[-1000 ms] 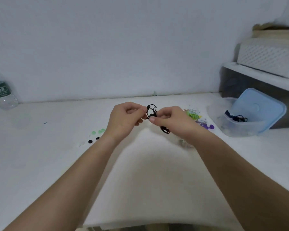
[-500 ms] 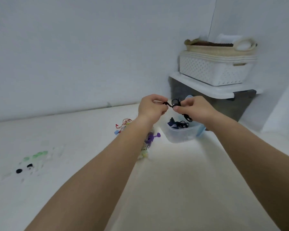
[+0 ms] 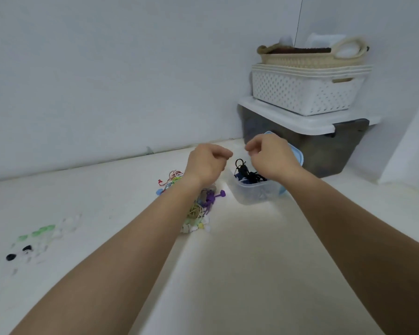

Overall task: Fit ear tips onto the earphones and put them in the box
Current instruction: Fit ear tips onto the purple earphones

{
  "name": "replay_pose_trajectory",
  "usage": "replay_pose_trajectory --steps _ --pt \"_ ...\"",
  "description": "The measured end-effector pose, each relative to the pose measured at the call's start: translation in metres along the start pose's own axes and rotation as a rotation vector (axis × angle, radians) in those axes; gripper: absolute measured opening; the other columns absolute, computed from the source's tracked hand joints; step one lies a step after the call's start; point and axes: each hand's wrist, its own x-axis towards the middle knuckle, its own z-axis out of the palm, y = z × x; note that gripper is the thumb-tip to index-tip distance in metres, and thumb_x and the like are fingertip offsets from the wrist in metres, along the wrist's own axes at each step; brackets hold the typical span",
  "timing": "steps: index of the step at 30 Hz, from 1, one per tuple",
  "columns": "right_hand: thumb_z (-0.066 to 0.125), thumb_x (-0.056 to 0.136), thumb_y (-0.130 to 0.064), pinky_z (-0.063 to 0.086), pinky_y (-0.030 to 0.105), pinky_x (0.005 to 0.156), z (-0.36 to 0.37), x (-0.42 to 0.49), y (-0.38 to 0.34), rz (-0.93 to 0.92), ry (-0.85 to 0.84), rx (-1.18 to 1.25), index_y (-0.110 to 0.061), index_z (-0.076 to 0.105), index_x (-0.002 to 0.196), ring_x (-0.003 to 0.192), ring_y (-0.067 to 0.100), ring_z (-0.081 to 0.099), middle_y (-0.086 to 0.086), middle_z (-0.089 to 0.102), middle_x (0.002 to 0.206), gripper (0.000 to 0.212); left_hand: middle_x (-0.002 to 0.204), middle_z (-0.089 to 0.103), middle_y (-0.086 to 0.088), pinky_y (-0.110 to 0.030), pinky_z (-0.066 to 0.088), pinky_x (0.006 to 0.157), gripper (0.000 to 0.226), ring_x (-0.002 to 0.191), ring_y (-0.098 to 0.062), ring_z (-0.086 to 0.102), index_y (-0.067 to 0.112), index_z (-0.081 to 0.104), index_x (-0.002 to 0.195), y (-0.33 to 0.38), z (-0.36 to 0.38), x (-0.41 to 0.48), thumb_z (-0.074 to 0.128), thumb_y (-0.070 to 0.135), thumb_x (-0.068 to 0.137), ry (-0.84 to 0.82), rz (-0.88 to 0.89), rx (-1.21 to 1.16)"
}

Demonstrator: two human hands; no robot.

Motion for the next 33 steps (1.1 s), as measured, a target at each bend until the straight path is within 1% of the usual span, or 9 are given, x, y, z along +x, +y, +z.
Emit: replay_pose_trajectory --steps 3,7,10,12,15,18,23,27,33 --pt "0.051 0.091 -0.005 0.055 0.025 0.075 0.007 -0.017 -0.02 -0.115 -0.153 0.203 -0.02 0.072 0.101 0.079 0.011 0.07 -0.002 0.074 0.09 0.027 0.089 0.076 0.005 -0.023 0.05 0.068 0.026 0.074 -0.015 0.069 0.024 0.077 0.086 -0.014 -0.02 -0.017 0.057 0.007 0.087 0.056 -0.024 -0.059" --pt "0.055 0.088 -0.001 0.061 0.035 0.07 0.035 -0.031 -0.036 -0.118 -0.338 0.037 -0.016 0.071 0.099 0.071 0.019 0.074 0.007 0.075 0.084 0.024 0.08 0.073 0.009 -0.011 0.047 0.064 0.023 0.074 -0.008 0.067 0.025 0.076 0.083 -0.038 -0.039 -0.04 0.061 0.008 0.086 0.076 -0.047 0.054" --pt "0.059 0.089 -0.008 0.058 0.038 0.062 0.063 -0.038 -0.042 -0.101 -0.317 -0.198 -0.005 0.066 0.09 0.079 0.032 0.069 0.017 0.069 0.09 0.008 0.083 0.072 0.013 -0.007 0.044 0.066 0.024 0.079 -0.002 0.066 0.032 0.074 0.082 -0.051 -0.047 -0.055 0.064 0.01 0.087 0.048 -0.015 0.129" --pt "0.058 0.091 -0.014 0.04 0.028 0.049 0.078 -0.044 -0.043 -0.064 -0.267 -0.259 -0.01 0.053 0.075 0.07 0.027 0.057 0.012 0.059 0.084 0.017 0.084 0.072 0.015 -0.01 0.047 0.071 0.025 0.082 -0.002 0.067 0.035 0.074 0.081 -0.057 -0.051 -0.064 0.065 0.012 0.087 0.026 0.007 0.174" --pt "0.057 0.093 -0.014 0.028 0.028 0.048 0.094 -0.051 -0.04 -0.007 -0.197 -0.245 -0.012 0.047 0.084 0.072 0.027 0.05 0.007 0.047 0.082 0.013 0.074 0.072 0.015 -0.019 0.051 0.07 0.015 0.073 -0.002 0.067 0.032 0.075 0.081 -0.064 -0.055 -0.077 0.069 0.018 0.084 -0.015 0.023 0.185" --pt "0.065 0.083 -0.017 0.026 0.028 0.046 0.1 -0.051 -0.039 0.064 -0.181 -0.108 -0.01 0.051 0.086 0.076 0.028 0.053 0.01 0.052 0.079 0.016 0.067 0.064 0.014 -0.025 0.044 0.061 0.004 0.063 -0.002 0.057 0.037 0.073 0.076 -0.069 -0.055 -0.088 0.077 0.038 0.076 -0.086 0.04 0.212" --pt "0.077 0.073 -0.022 0.051 0.034 0.07 0.085 -0.052 -0.044 0.153 -0.12 0.108 -0.01 0.055 0.104 0.089 0.027 0.063 0.007 0.062 0.099 0.04 0.081 0.066 0.011 -0.034 0.05 0.076 0.023 0.08 -0.008 0.059 0.033 0.073 0.087 -0.077 -0.056 -0.091 0.085 0.039 0.068 -0.077 0.055 0.266" --pt "0.079 0.074 -0.029 0.057 0.039 0.081 0.067 -0.054 -0.053 0.132 -0.059 0.203 -0.013 0.061 0.109 0.088 0.028 0.068 0.007 0.069 0.1 0.043 0.076 0.062 0.014 -0.026 0.045 0.071 0.021 0.077 -0.004 0.057 0.031 0.074 0.087 -0.081 -0.055 -0.09 0.085 0.035 0.07 -0.033 0.061 0.226" --pt "0.076 0.08 -0.009 0.062 0.038 0.065 0.049 -0.051 -0.066 0.132 -0.053 0.577 -0.013 0.072 0.086 0.061 0.019 0.065 0.004 0.071 0.073 0.009 0.078 0.065 0.011 -0.028 0.047 0.074 0.016 0.081 -0.009 0.06 0.033 0.073 0.088 -0.081 -0.054 -0.09 0.082 0.032 0.074 -0.024 0.037 0.215"
